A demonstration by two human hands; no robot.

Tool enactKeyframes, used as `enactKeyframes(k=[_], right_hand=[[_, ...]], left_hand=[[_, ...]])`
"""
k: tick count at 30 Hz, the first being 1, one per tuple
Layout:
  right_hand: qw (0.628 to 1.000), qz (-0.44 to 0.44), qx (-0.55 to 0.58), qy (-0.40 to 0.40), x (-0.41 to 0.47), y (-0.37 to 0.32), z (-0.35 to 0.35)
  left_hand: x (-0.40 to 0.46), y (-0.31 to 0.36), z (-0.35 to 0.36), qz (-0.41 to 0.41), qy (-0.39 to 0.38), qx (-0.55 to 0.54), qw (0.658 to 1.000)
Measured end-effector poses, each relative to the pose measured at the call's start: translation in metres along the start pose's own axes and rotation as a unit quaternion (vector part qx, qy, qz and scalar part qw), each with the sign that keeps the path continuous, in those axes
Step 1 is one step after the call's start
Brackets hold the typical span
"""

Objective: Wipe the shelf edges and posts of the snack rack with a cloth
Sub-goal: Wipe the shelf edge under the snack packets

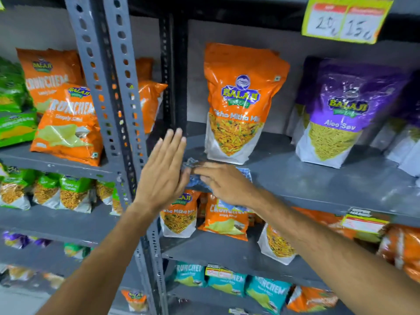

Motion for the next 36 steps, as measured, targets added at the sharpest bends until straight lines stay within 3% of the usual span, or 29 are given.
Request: enactKeyframes(k=[5, 8, 11, 13, 15, 19, 24, 30, 36], right_hand=[[0.998, 0.055, -0.026, 0.023, -0.062, 0.033, -0.042], [0.994, 0.101, 0.005, 0.03, -0.09, 0.059, -0.065], [0.963, 0.187, 0.13, 0.147, -0.1, 0.081, -0.099], [0.925, 0.243, 0.137, 0.259, -0.089, 0.102, -0.125], [0.899, 0.29, 0.103, 0.311, -0.065, 0.126, -0.142], [0.893, 0.374, 0.016, 0.25, 0.009, 0.197, -0.128], [0.926, 0.37, -0.038, 0.063, 0.052, 0.274, -0.078], [0.94, 0.325, -0.101, 0.013, 0.06, 0.271, -0.067], [0.951, 0.295, -0.092, 0.015, 0.023, 0.22, -0.076]], left_hand=[[-0.002, 0.047, 0.021, -0.158, -0.192, -0.005, 0.969], [0.003, 0.06, 0.022, -0.204, -0.266, 0.007, 0.942], [0.006, 0.064, 0.02, -0.202, -0.275, 0.031, 0.939], [0.006, 0.065, 0.02, -0.196, -0.27, 0.043, 0.942], [0.006, 0.065, 0.019, -0.194, -0.265, 0.047, 0.943], [0.004, 0.062, 0.024, -0.187, -0.265, 0.054, 0.945], [0.003, 0.058, 0.033, -0.184, -0.26, 0.071, 0.945], [0.005, 0.06, 0.03, -0.183, -0.27, 0.079, 0.942], [0.006, 0.061, 0.027, -0.188, -0.281, 0.07, 0.939]])
Point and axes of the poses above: each hand's wrist, its own x-axis towards the middle knuckle, its own z-axis out of the palm, y = z × x, the point moved 2 cm from there along x, towards the middle knuckle, and after that the axes turned 9 degrees about y, right-handed, at the moved point
